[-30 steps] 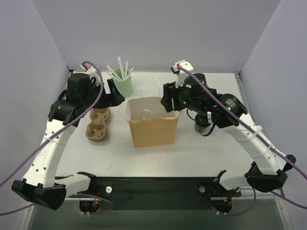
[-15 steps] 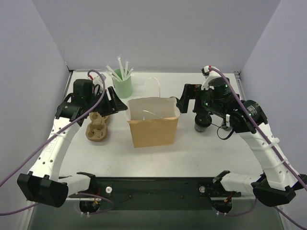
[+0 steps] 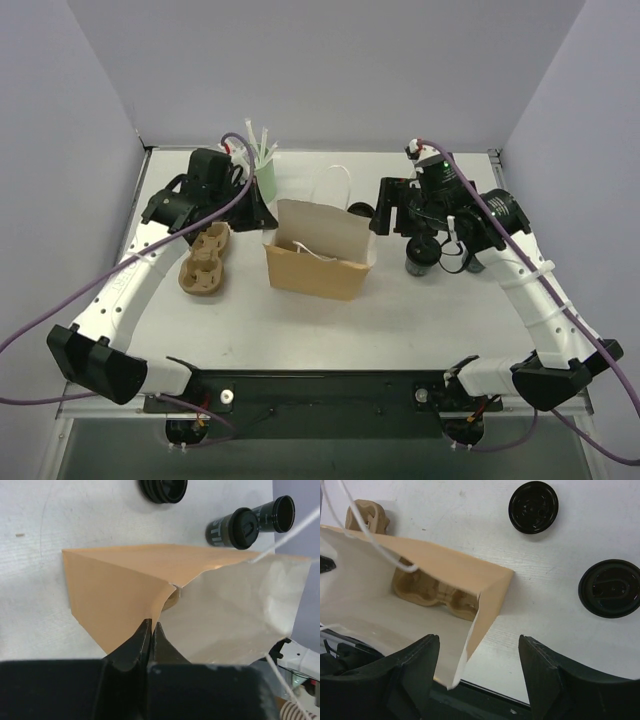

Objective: Pack the takeout coffee

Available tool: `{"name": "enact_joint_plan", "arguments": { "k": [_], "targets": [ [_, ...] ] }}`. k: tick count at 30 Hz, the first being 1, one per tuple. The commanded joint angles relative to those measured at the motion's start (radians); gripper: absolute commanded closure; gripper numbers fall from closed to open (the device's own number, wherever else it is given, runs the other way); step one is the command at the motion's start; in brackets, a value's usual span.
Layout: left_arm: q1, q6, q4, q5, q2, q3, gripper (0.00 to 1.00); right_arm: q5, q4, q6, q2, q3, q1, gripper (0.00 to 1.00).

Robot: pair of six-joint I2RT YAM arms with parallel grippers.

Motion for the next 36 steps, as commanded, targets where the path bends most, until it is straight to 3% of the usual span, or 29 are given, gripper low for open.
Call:
{"name": "enact_joint_plan", "arguments": {
  "k": [1,5,7,10,11,12,19,27,30,31,33,36],
  "targets": [
    [-0.064,0.058,-0.087,-0.078,0.002,0.083,1.00,-0.021,-0.047,0.023,-0.014,0.001,-0.002,0.36],
    [-0.078,0.022,-0.122,-0.055,0.006,0.020,1.00,0.009,-0.058,0.016,-0.014,-0.014,-0.004,0.39],
    [-0.078,0.008,-0.116,-0.076,-0.016,-0.006,0.95,0.009,-0.059,0.022,-0.008,-0.017,-0.004,0.42],
    [-0.078,0.002,-0.111,-0.092,-0.034,0.006,0.75,-0.010,-0.067,0.042,0.012,-0.007,-0.005,0.48],
    [-0.078,0.005,-0.122,-0.093,-0.028,0.027,0.62,-0.014,-0.074,0.053,0.018,0.000,-0.004,0.49],
    [-0.078,0.014,-0.133,-0.095,-0.021,0.044,0.59,-0.019,-0.079,0.061,0.022,0.006,-0.005,0.49],
    [-0.078,0.049,-0.219,-0.167,0.050,0.145,0.54,0.019,-0.101,0.065,0.067,0.021,-0.004,0.49],
    [-0.076,0.055,-0.191,-0.182,0.068,0.172,0.63,0.029,-0.088,0.055,0.121,0.012,-0.004,0.61],
    [-0.076,0.063,-0.185,-0.176,0.076,0.172,0.76,0.032,-0.078,0.047,0.137,0.013,-0.005,0.68],
    [-0.076,0.066,-0.173,-0.162,0.074,0.172,0.86,0.032,-0.075,0.044,0.139,0.015,-0.004,0.71],
    [-0.076,0.072,-0.157,-0.147,0.073,0.172,0.96,0.019,-0.067,0.042,0.141,0.024,-0.004,0.76],
    [-0.076,0.087,-0.116,-0.115,0.061,0.165,1.00,0.004,-0.079,0.047,0.128,0.073,-0.005,0.76]
  ]
}}
